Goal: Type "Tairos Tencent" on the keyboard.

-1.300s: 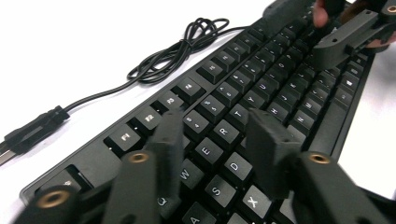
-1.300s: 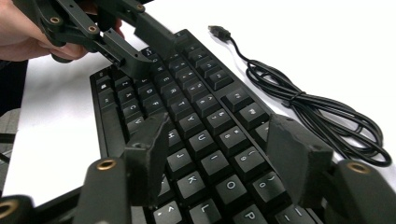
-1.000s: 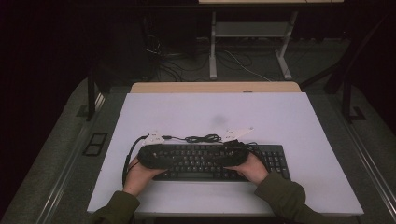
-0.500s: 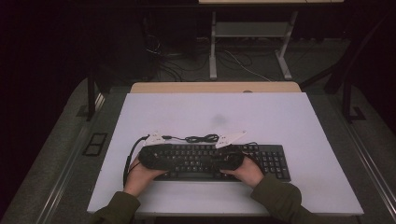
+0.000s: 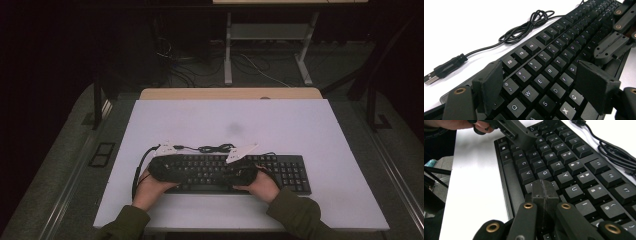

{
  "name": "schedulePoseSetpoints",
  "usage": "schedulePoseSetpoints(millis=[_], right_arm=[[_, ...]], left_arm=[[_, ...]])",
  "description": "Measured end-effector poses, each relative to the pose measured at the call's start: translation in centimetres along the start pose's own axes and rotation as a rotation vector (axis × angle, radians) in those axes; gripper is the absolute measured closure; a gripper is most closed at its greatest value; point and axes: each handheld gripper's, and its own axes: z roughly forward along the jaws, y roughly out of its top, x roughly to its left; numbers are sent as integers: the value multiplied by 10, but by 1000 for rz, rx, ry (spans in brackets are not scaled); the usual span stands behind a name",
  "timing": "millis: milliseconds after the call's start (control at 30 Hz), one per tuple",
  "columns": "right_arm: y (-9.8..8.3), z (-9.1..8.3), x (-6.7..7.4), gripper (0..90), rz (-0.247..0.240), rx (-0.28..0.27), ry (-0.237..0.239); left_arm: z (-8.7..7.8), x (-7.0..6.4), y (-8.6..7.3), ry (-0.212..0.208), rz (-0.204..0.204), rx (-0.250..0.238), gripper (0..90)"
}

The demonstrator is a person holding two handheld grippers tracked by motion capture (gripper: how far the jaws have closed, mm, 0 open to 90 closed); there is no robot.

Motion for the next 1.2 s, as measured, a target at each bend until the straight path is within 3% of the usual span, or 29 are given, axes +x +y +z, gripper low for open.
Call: schedulePoseSetpoints(millis=[467, 833, 1200], right_arm=[[-1, 3, 1, 891, -2, 24, -2], [1, 0, 0, 846, 5, 2, -9], [1, -9, -6, 595, 36, -45, -9]], left_arm=[[0, 0, 0, 4, -4, -1, 221], [-1, 1, 0, 8, 2, -1, 227], [-3, 1, 1, 11, 3, -8, 307]])
